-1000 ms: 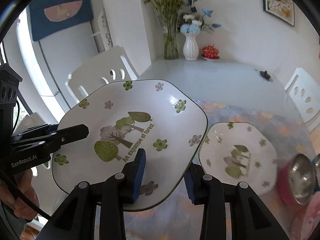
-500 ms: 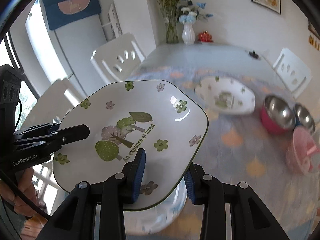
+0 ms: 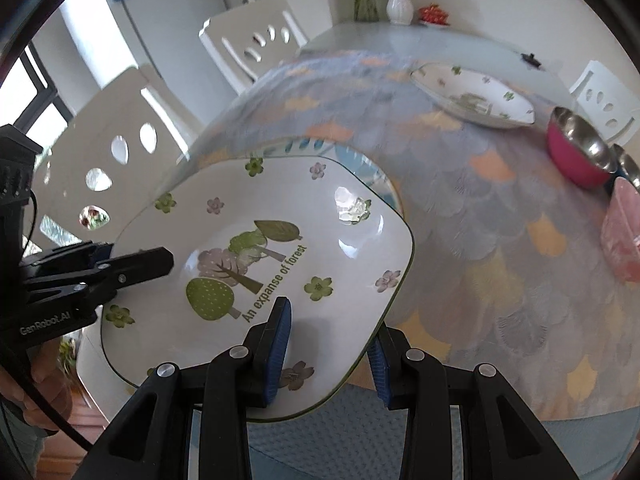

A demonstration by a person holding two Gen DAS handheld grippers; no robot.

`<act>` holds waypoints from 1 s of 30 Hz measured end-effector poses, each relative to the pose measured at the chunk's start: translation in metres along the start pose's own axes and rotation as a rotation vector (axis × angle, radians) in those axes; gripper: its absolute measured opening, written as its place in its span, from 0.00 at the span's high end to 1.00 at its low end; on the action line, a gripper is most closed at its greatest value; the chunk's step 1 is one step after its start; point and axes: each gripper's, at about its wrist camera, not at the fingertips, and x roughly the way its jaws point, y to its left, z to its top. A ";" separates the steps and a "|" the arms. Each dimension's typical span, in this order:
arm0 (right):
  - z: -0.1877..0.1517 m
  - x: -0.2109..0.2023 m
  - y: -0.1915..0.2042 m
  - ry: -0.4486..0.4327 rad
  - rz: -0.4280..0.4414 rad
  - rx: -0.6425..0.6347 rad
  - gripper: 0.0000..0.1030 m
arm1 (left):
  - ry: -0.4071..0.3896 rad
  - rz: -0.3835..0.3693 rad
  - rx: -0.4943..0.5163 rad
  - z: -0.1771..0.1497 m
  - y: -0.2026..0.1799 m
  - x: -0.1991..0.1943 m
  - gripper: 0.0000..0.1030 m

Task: Organize plates and bowls
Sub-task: 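Lower the hexagonal plate onto the Sunflower plate and open both grippers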

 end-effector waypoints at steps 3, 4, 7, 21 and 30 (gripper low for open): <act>0.001 0.006 -0.001 0.002 -0.009 -0.015 0.66 | -0.001 0.003 -0.026 -0.002 0.004 0.004 0.70; 0.002 0.007 -0.001 0.001 -0.016 -0.026 0.66 | -0.004 0.004 -0.038 -0.003 0.006 0.005 0.70; 0.006 0.011 -0.001 -0.001 -0.022 -0.039 0.66 | -0.015 0.016 -0.046 -0.002 0.008 0.007 0.70; 0.031 0.016 -0.019 0.047 -0.043 0.032 0.66 | 0.028 0.027 -0.003 0.005 0.008 0.010 0.71; 0.039 0.001 -0.023 0.048 -0.070 0.028 0.66 | 0.087 0.037 0.021 -0.003 0.022 -0.009 0.71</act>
